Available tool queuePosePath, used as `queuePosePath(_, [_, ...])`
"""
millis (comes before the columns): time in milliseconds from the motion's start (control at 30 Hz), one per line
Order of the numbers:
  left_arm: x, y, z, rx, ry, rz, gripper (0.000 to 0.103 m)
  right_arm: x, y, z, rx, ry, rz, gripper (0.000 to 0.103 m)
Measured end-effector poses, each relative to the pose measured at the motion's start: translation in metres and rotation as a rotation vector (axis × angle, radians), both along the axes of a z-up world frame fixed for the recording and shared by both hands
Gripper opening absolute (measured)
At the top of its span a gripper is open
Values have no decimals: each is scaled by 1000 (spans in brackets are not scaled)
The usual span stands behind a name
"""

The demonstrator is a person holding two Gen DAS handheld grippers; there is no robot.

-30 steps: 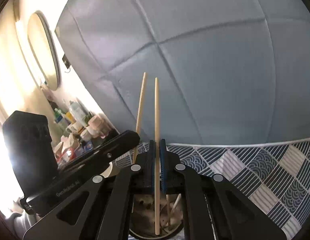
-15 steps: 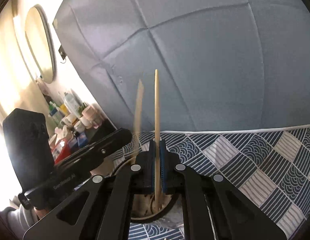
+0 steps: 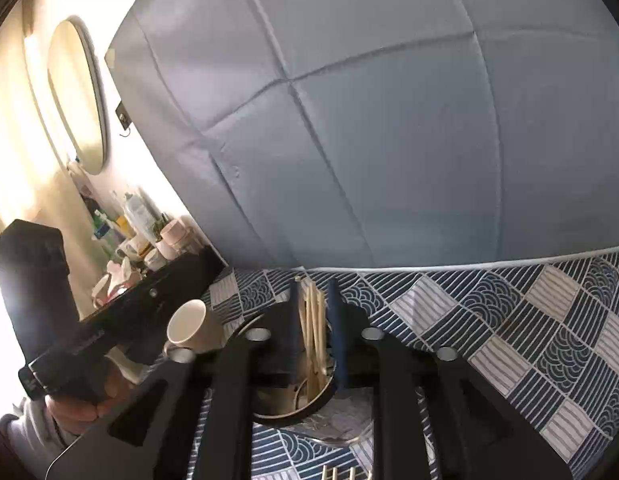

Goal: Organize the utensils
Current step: 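Open both tools to drop the sticks into the holder, then move both open tools back down to the remaining wooden sticks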

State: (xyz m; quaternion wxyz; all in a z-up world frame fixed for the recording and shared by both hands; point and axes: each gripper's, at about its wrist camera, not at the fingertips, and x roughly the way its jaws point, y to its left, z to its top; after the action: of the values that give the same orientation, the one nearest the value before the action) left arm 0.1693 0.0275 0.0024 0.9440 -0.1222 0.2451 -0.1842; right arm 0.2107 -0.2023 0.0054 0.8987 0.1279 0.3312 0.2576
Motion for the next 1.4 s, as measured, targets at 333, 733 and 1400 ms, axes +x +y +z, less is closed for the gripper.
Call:
queuePosePath(333, [-34, 22, 0, 40, 47, 92, 67, -24, -17, 4, -92, -4, -37, 63])
queuePosePath(733, [-49, 16, -44, 100, 226, 188, 92, -36, -38, -19, -185, 69, -104, 85])
queuePosePath(1400, [-73, -14, -141, 135, 544, 124, 97, -75, -43, -117, -340, 319, -60, 86])
